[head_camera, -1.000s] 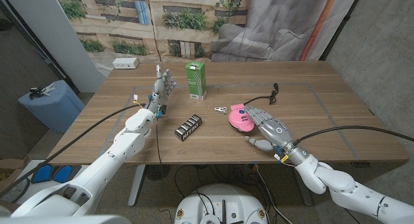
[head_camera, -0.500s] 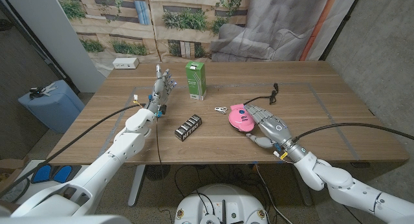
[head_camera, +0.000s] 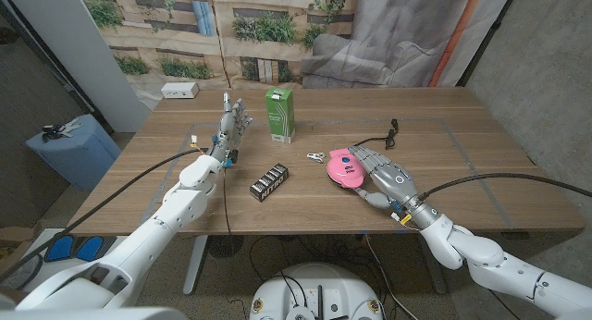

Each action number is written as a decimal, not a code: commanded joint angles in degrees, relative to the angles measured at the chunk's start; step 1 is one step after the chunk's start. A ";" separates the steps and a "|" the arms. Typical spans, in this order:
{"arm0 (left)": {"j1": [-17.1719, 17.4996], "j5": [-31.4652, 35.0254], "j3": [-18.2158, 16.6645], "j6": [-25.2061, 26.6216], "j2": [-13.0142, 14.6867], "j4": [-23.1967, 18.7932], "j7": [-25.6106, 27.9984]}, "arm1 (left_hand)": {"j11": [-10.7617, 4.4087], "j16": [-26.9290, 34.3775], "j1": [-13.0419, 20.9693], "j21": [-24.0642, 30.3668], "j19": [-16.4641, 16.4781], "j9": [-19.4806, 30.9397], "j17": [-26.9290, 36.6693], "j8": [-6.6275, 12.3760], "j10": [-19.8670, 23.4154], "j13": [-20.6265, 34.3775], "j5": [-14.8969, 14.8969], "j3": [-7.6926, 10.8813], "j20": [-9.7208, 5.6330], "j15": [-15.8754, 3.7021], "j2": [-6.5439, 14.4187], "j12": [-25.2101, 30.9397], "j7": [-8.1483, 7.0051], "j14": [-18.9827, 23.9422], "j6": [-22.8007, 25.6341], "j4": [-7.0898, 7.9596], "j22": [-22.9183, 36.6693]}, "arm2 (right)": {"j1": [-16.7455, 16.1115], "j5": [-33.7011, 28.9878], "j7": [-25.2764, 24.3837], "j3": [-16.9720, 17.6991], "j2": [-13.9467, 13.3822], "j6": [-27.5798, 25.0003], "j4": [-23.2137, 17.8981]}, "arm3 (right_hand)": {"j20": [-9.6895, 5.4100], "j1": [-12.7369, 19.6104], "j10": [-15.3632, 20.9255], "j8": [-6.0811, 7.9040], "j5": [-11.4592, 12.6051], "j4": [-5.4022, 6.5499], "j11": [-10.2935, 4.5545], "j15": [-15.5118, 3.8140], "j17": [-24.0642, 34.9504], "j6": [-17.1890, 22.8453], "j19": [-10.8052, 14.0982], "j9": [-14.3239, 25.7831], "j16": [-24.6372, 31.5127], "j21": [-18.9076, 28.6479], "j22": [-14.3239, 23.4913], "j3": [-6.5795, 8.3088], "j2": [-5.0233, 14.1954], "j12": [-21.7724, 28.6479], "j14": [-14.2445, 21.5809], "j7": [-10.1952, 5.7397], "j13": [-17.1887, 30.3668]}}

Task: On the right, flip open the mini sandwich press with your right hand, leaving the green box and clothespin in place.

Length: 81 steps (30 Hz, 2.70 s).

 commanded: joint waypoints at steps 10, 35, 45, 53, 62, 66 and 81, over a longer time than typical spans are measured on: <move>-0.01 0.01 0.01 -0.02 -0.01 0.05 -0.01 | -0.02 0.41 -0.01 0.36 0.18 0.26 0.19 0.27 -0.26 0.14 0.27 -0.42 -0.20 -2.11 2.99 0.23 -0.46 -0.39 -1.98 0.04 0.15 | -0.09 1.33 0.13 0.67 0.17 0.45 -0.97 | -0.89 0.83 0.73 0.18 -0.01 0.15 0.06 0.12 -0.02 0.28 0.72 0.28 0.20 -0.24 -0.05 0.36 -0.51 0.10 0.54 0.29 0.22; -0.01 0.01 0.02 -0.04 -0.02 0.06 -0.02 | 0.05 0.40 -0.02 0.36 0.20 0.26 0.19 0.27 -0.18 0.14 0.26 -0.42 -0.16 -2.13 2.98 0.26 -0.46 -0.40 -1.98 0.04 0.15 | -1.52 4.87 -0.66 3.32 0.63 0.21 -2.79 | -0.59 1.44 2.56 0.03 -0.18 0.84 0.10 0.27 0.06 0.95 1.39 0.29 0.25 -0.26 -0.01 -0.01 -1.02 0.37 1.22 0.23 0.25; 0.00 0.00 0.01 -0.03 -0.01 0.05 -0.01 | 0.05 0.39 -0.02 0.36 0.17 0.26 0.19 0.28 -0.35 0.14 0.26 -0.43 -0.19 -2.06 2.98 0.19 -0.46 -0.44 -1.97 0.04 0.15 | -1.58 5.89 -0.58 4.28 0.96 1.06 -3.59 | -0.51 1.32 2.88 0.05 -0.19 1.09 0.23 0.39 0.11 1.37 1.43 0.29 0.26 -0.31 0.00 -0.15 -0.97 0.38 1.34 0.04 0.26; -0.02 0.01 0.02 -0.03 -0.03 0.06 0.00 | 0.02 0.39 -0.02 0.36 0.17 0.26 0.19 0.29 -0.34 0.14 0.26 -0.42 -0.19 -2.12 2.98 0.19 -0.46 -0.42 -1.95 0.04 0.15 | -1.32 6.48 0.10 4.95 0.94 2.02 -4.09 | -0.62 1.16 3.22 0.07 -0.21 1.29 0.25 0.22 0.14 1.89 1.60 0.28 0.23 -0.31 0.00 -0.34 -0.95 0.36 1.39 -0.14 0.27; -0.02 0.01 0.02 -0.03 -0.03 0.06 0.00 | 0.03 0.41 -0.02 0.37 0.21 0.26 0.19 0.28 -0.27 0.14 0.26 -0.42 -0.20 -2.14 2.98 0.22 -0.46 -0.39 -1.96 0.04 0.15 | -1.67 8.41 2.31 6.42 0.88 2.30 -5.76 | -0.77 0.98 3.19 0.05 -0.20 1.48 0.27 0.21 0.18 2.28 2.01 0.28 0.17 -0.22 0.00 -0.51 -0.85 0.22 1.36 -0.12 0.27; -0.02 0.01 0.02 -0.04 -0.03 0.07 -0.01 | 0.01 0.39 -0.02 0.37 0.21 0.26 0.19 0.28 -0.30 0.14 0.26 -0.43 -0.19 -2.13 2.98 0.21 -0.46 -0.44 -1.97 0.04 0.15 | -1.47 9.22 3.80 6.96 0.82 2.64 -6.22 | -0.81 0.92 3.17 0.03 -0.20 1.54 0.32 0.23 0.19 2.36 2.18 0.28 0.16 -0.19 0.00 -0.56 -0.82 0.18 1.36 -0.13 0.27; -0.02 0.00 0.01 -0.03 -0.01 0.07 -0.02 | -0.05 0.38 -0.01 0.36 0.20 0.26 0.19 0.27 -0.31 0.14 0.26 -0.42 -0.19 -2.13 2.98 0.20 -0.46 -0.46 -1.99 0.04 0.15 | -0.71 12.41 8.14 9.37 0.23 4.95 -7.41 | -0.73 0.46 3.42 -0.05 -0.17 1.87 0.32 0.37 0.24 3.01 2.41 0.28 0.14 -0.25 0.01 -0.91 -0.54 0.09 1.46 -0.30 0.27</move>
